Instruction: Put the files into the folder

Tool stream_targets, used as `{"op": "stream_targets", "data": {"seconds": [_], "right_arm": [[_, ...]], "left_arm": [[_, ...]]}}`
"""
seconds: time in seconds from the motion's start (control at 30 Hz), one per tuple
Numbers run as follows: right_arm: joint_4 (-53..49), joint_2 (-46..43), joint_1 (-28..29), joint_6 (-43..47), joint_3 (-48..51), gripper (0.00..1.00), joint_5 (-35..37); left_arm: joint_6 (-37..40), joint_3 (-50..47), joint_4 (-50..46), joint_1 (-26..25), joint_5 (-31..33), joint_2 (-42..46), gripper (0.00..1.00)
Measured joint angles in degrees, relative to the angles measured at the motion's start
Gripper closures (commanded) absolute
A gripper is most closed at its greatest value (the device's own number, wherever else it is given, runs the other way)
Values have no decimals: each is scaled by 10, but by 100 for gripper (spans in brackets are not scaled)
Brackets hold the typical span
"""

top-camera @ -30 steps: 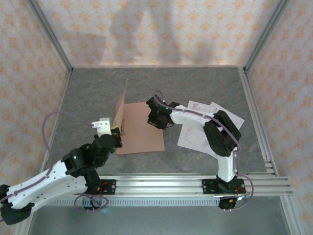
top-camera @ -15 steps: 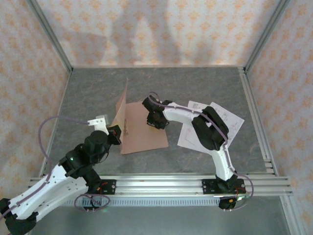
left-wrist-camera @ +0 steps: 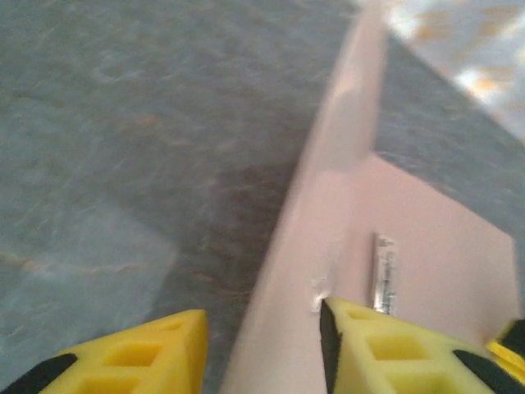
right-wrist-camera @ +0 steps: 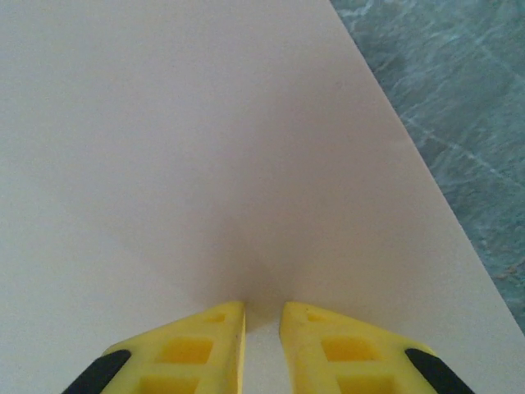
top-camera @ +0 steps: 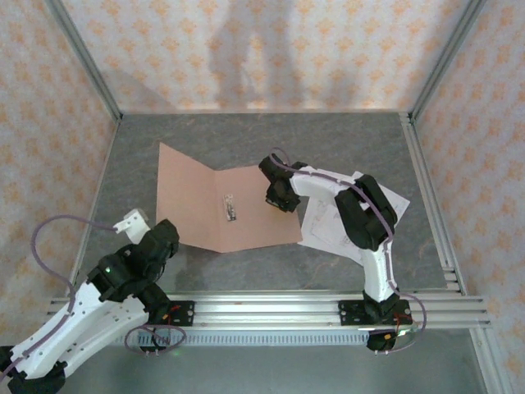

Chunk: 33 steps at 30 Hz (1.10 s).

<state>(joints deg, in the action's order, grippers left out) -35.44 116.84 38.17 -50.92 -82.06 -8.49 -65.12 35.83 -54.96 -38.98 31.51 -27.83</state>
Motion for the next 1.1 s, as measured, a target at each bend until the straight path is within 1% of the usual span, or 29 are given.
{"op": "stream_targets", "data": {"seconds": [0.1, 0.17, 0.2, 0.23, 0.3, 0.4, 0.47, 0.53, 0.67, 0.73, 0.83, 1.0, 1.1], "right_arm": [[0, -1, 0, 0, 2, 78, 3], [1, -2, 0, 0, 3, 79, 4], [1, -3, 0, 0, 5, 79, 4], [2, -4, 0, 0, 6, 79, 4], [3, -6, 0, 0, 9, 79, 5], [3, -9, 0, -1, 14, 78, 6], [3, -11, 0, -1, 16, 79, 6], [3, -11, 0, -1, 17, 79, 6], [12, -17, 0, -5, 26, 79, 3], [18, -21, -1, -9, 32, 79, -1], [24, -26, -3, -17, 40, 79, -9], [29, -39, -4, -33, 56, 79, -23], [29, -45, -4, -40, 61, 78, -30]], "left_arm": [[-39, 0, -41, 30, 0, -28, 44], [-42, -4, -44, 71, -16, -51, 44], [-39, -7, -42, 101, -34, -64, 45], [-36, -10, -38, 133, -57, -76, 47], [-18, -20, -21, 226, -114, -108, 50], [11, -42, 9, 346, -200, -153, 51], [29, -51, 26, 399, -245, -181, 51], [45, -52, 48, 438, -287, -220, 49], [72, -51, 107, 519, -380, -322, 46], [85, -42, 120, 545, -414, -365, 43], [98, -2, 120, 558, -445, -398, 39], [96, 62, 137, 581, -501, -394, 38], [96, 89, 124, 586, -519, -376, 35]]}}
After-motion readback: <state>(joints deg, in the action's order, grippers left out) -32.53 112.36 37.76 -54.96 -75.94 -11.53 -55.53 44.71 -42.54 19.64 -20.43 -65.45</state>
